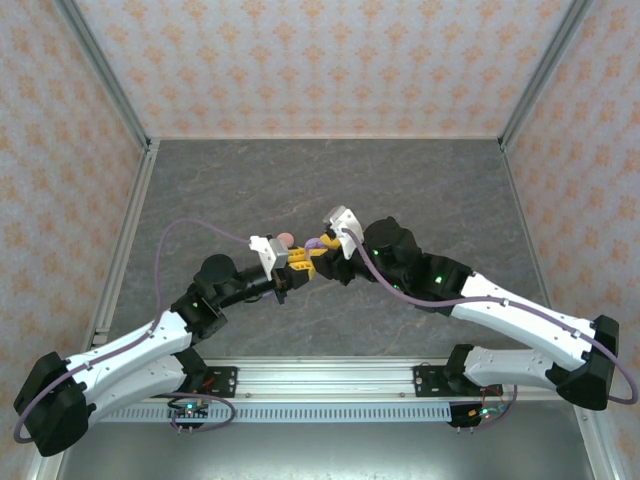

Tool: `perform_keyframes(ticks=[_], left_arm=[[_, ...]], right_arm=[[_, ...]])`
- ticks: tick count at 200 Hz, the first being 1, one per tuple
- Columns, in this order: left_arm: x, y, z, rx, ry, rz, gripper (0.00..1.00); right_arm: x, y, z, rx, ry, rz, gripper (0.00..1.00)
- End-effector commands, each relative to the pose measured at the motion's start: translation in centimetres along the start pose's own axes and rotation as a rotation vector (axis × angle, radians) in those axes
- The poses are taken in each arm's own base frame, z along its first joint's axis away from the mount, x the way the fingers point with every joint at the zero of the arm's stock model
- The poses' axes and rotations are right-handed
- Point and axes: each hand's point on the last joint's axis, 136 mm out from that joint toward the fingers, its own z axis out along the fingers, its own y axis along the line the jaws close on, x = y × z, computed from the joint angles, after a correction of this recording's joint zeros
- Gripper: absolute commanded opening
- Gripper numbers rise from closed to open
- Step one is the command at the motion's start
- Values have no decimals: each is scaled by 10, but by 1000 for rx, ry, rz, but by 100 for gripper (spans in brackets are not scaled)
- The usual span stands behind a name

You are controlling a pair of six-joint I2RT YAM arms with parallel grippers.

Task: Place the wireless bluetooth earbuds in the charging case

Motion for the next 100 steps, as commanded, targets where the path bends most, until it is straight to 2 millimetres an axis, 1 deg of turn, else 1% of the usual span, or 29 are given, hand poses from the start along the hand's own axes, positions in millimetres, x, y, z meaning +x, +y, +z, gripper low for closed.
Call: perform_keyframes(ticks=[1, 21, 42, 53, 69, 76, 84, 95, 100], left_arm=[[-20, -4, 1, 9, -56, 16, 0], [-19, -3, 1, 6, -56, 18, 0], [-19, -3, 0, 5, -58, 19, 0], [-19, -3, 0, 5, -58, 20, 0], [-18, -3, 0, 4, -56, 24, 0], [-18, -3, -1, 5, -54, 24, 0], [-17, -4, -1, 6, -52, 25, 0], [-17, -4, -2, 5, -51, 25, 0], [-17, -4, -2, 6, -51, 26, 0]], right_arm=[[-34, 0, -21, 8, -90, 34, 50], [-46, -4, -33, 10, -132, 68, 55], [-48, -17, -41, 43, -135, 123, 58], [-44, -28, -42, 73, -120, 164, 61], [-33, -53, -42, 141, -87, 244, 69], [-26, -65, -41, 173, -70, 293, 71], [-19, -73, -39, 169, -52, 346, 71], [-13, -76, -34, 111, -45, 422, 76], [-12, -71, -31, 55, -44, 446, 79]])
